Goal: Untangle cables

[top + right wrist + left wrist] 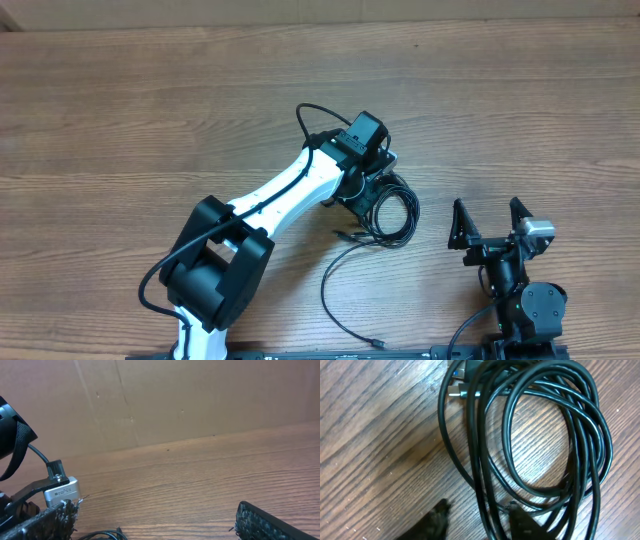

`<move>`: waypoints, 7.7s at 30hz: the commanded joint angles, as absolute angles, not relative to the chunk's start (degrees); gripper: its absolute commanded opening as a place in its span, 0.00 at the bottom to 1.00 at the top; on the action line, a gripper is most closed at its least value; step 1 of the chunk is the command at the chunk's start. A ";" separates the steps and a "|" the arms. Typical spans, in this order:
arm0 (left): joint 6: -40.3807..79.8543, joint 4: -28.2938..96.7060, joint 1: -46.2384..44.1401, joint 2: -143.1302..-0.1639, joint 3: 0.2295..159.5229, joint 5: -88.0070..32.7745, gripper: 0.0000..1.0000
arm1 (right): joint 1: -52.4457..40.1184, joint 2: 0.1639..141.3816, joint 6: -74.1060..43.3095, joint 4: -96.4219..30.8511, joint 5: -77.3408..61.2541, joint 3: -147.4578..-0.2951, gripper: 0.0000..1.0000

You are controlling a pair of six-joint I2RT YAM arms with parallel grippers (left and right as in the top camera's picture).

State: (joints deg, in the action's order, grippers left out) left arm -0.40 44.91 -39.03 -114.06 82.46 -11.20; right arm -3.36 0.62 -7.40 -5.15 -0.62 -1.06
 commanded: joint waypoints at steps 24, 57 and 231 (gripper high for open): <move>-1.08 46.61 -39.99 -116.99 83.61 -13.63 0.48 | -3.14 0.16 -7.09 -4.84 -0.05 -0.47 1.00; -7.62 63.55 -41.19 -117.21 109.97 -11.05 0.04 | -3.14 0.16 -7.09 -4.84 -0.05 -0.47 1.00; -26.55 79.94 -45.56 -103.88 132.35 -8.36 1.00 | -3.18 58.59 -102.54 -19.75 -44.71 -55.16 0.04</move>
